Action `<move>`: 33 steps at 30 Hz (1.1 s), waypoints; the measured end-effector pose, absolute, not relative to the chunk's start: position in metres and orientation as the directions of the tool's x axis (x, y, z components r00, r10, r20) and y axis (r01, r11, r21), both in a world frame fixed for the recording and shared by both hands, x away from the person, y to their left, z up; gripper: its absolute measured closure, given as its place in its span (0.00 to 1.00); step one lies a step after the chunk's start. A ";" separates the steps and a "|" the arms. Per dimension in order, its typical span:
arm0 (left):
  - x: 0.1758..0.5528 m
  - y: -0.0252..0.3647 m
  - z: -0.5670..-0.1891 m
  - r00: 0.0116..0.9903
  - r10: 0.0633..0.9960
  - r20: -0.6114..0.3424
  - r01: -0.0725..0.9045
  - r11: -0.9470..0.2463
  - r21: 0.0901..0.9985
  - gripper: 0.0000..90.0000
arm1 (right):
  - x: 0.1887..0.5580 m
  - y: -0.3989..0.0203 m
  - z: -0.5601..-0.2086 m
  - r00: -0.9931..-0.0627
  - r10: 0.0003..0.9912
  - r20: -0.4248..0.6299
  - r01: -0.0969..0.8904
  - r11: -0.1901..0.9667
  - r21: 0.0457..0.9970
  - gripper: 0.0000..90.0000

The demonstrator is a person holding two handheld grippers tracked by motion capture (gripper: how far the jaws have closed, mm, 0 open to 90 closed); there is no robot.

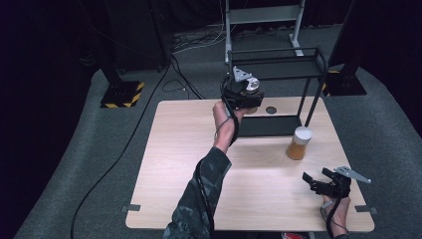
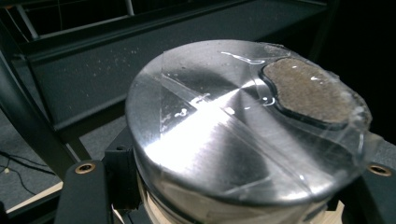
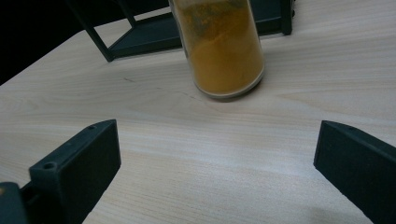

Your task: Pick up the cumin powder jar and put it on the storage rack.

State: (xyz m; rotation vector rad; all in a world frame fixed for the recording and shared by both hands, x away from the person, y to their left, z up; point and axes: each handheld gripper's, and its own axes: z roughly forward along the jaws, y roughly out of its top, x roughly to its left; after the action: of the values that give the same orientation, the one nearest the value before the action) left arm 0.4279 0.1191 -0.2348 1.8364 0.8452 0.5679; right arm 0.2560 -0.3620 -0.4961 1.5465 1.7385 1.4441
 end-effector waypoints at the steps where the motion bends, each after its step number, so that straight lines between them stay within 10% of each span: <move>1: 0.429 0.120 -0.233 0.649 0.761 0.003 0.299 -0.258 0.919 0.33 | 0.256 -0.362 -0.496 -0.308 0.895 0.323 0.481 -0.146 0.864 0.00; 33: 0.446 0.115 -0.176 0.670 0.743 -0.005 0.286 -0.251 0.925 0.33 | 0.255 -0.362 -0.498 -0.305 0.895 0.327 0.474 -0.155 0.867 0.00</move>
State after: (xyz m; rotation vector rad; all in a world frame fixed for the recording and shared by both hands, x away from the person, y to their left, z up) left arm 0.4461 0.1147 -0.1764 1.8271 0.8165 0.5401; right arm 0.2546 -0.3624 -0.4976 1.5465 1.7254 1.4528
